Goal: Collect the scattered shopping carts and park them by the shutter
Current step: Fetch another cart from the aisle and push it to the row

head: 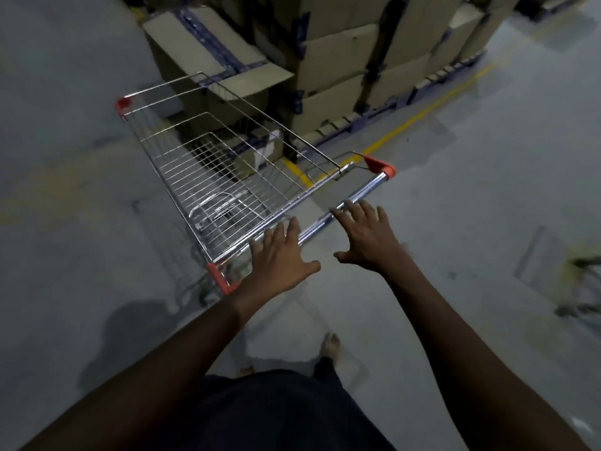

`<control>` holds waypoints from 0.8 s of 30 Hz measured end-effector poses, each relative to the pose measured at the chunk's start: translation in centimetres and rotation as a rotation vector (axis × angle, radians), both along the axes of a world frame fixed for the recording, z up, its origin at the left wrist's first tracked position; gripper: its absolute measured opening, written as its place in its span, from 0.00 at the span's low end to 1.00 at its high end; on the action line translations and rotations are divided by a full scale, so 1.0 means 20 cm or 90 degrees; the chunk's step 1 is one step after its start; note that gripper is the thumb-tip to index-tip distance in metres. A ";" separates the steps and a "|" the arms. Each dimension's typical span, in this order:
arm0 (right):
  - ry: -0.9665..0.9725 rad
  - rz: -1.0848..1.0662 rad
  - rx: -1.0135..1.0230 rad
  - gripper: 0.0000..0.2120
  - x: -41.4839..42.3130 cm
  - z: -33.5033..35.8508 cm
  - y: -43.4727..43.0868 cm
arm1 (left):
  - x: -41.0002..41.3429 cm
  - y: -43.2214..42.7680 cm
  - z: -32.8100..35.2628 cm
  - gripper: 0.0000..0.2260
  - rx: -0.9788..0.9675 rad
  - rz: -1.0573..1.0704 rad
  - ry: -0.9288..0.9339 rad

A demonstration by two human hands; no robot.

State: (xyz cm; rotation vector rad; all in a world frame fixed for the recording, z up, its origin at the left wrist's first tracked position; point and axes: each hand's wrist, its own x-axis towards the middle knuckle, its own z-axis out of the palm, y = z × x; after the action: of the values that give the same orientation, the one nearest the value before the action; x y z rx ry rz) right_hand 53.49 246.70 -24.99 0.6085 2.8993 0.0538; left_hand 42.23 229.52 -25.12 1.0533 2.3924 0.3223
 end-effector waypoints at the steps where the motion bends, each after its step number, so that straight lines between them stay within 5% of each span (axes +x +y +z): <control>1: -0.011 0.030 -0.004 0.48 -0.03 -0.01 0.07 | -0.01 0.04 -0.02 0.45 -0.004 0.027 -0.008; 6: -0.075 0.183 0.014 0.44 -0.17 -0.07 0.38 | 0.00 0.11 -0.06 0.30 -0.021 0.124 -0.018; 12: -0.126 0.315 -0.027 0.22 -0.39 -0.05 0.55 | -0.02 0.16 -0.07 0.18 -0.142 0.187 0.037; 16: -0.181 0.348 -0.018 0.18 -0.47 -0.03 0.52 | -0.06 0.15 0.00 0.11 -0.226 0.238 -0.084; 19: -0.175 0.363 -0.023 0.18 -0.50 -0.02 0.44 | -0.14 0.08 0.01 0.12 -0.258 0.216 -0.128; 24: -0.096 0.367 0.003 0.18 -0.49 -0.03 0.22 | -0.21 -0.14 -0.01 0.18 -0.235 0.189 -0.019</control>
State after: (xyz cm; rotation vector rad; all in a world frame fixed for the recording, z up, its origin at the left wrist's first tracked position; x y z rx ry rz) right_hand 43.77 251.09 -25.64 -0.2370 2.8217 0.1713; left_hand 37.95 226.65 -25.37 0.5260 2.4550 -0.0082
